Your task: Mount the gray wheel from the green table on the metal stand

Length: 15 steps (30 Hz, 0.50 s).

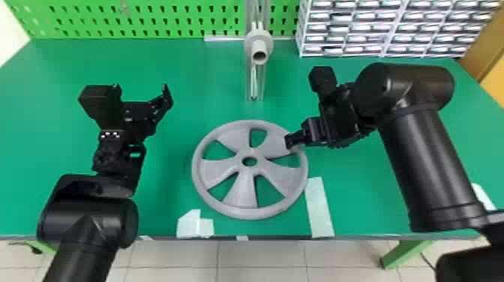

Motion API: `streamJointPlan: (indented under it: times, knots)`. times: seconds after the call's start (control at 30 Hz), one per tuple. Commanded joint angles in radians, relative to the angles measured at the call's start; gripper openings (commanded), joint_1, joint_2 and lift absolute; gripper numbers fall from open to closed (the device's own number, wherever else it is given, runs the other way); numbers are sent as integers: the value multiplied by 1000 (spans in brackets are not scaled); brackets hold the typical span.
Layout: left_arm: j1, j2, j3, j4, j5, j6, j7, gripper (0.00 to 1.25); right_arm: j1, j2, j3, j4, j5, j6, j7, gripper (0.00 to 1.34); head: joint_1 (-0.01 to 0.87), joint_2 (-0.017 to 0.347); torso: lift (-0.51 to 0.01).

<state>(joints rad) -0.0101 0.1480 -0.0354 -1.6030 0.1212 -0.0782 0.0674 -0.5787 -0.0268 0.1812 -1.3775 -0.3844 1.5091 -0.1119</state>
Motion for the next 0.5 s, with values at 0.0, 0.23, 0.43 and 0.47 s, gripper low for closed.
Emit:
streamJointPlan:
  times: [0.0, 0.23, 0.43, 0.47]
  knots:
    - [-2, 1, -1, 0, 0, 0, 0, 1086, 3, 2, -2, 12, 1, -4, 0, 1063, 867, 52, -100]
    - [-2, 1, -3, 0, 0, 0, 0, 1086, 3, 2, -2, 28, 1, -10, 0, 1062, 867, 52, -100]
    - [-4, 1, -5, 0, 0, 0, 0, 1086, 5, 4, -5, 35, -1, -15, 0, 1062, 867, 52, -100]
    - [-4, 1, -5, 0, 0, 0, 0, 1086, 5, 4, -6, 38, -1, -17, 0, 1062, 867, 52, -100]
